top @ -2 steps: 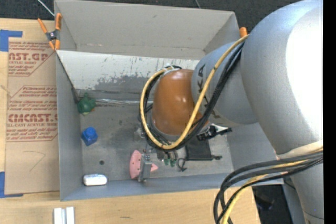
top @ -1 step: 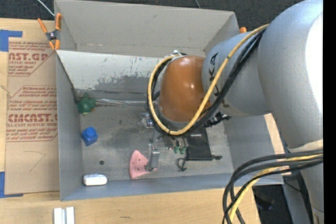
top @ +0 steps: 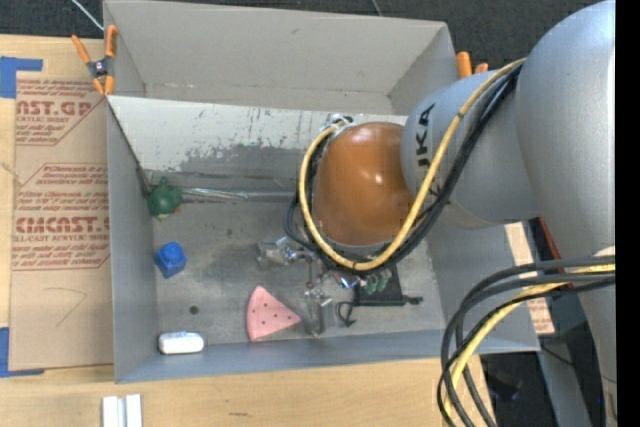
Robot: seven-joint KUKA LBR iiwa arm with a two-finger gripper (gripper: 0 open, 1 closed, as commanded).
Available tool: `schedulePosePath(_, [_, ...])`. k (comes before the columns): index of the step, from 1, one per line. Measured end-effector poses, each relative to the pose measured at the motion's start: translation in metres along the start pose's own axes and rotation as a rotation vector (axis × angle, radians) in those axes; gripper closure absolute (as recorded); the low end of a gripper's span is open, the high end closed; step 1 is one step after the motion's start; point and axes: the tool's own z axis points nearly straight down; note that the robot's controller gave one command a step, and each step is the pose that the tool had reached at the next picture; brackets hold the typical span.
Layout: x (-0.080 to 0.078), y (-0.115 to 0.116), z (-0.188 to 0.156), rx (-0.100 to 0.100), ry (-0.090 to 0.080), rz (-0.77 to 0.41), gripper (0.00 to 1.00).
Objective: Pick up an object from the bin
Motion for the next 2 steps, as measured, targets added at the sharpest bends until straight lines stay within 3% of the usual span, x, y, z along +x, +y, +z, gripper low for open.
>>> schedulePosePath(1, [-0.033,0.062,0.002,-0.002,-0.005,0.126,0.0])
schedulePosePath(2, [-0.013,0.025,-0.015,-0.001,0.0,0.507,0.0])
